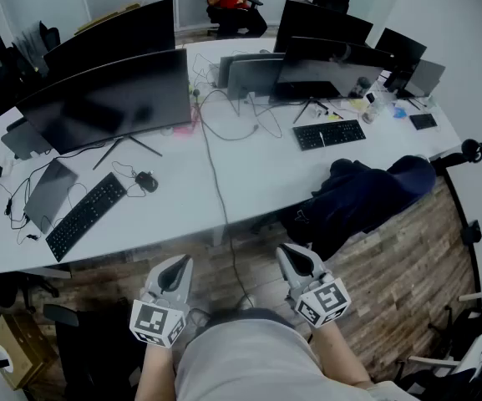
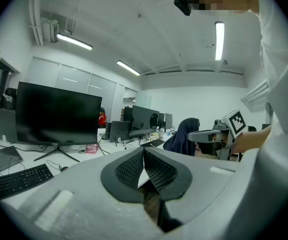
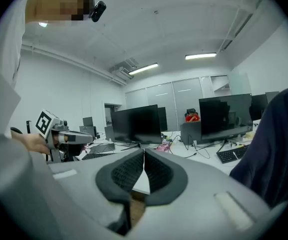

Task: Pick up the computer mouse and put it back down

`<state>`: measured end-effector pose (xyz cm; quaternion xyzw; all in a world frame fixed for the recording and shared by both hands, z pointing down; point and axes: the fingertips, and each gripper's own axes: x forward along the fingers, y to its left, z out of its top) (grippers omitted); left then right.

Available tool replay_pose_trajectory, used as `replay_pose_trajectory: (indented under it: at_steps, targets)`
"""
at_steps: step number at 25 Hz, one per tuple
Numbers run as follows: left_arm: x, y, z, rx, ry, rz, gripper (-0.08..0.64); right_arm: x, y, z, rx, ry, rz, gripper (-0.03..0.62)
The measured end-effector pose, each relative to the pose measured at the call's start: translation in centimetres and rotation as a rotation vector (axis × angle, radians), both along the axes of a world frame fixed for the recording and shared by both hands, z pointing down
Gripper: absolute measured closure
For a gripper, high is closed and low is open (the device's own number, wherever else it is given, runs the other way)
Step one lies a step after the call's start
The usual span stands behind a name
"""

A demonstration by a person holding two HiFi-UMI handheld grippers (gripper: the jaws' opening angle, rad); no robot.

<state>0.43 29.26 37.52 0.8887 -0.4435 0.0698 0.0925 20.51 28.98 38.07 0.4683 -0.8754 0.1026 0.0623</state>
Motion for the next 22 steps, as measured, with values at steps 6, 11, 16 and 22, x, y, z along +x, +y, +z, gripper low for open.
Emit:
replay_pose_trajectory:
  at_steps: [6, 11, 16, 22]
  targets:
    - [5.0, -1.6, -0.5, -0.005, -0.017, 0.008, 0.551, 4.6, -1.2, 0.0, 0.004, -0.021, 0.001, 0.588]
    - [8.8, -3.0, -0.2, -0.010, -0.028, 0.013, 0.549, 8.4, -1.9, 0.2, 0.004, -0.071, 0.007, 0.588]
    - [12.4, -4.1, 0.1, -0.014, -0.061, 0.042, 0.550, 11.5, -2.5, 1.2, -0.015, -0.071, 0.013, 0.588]
    - [13.1, -6.3, 1.6, -0.051, -0.063, 0.045, 0.549, 12.8, -4.7, 3.0, -0.060, -0.076, 0.035, 0.588]
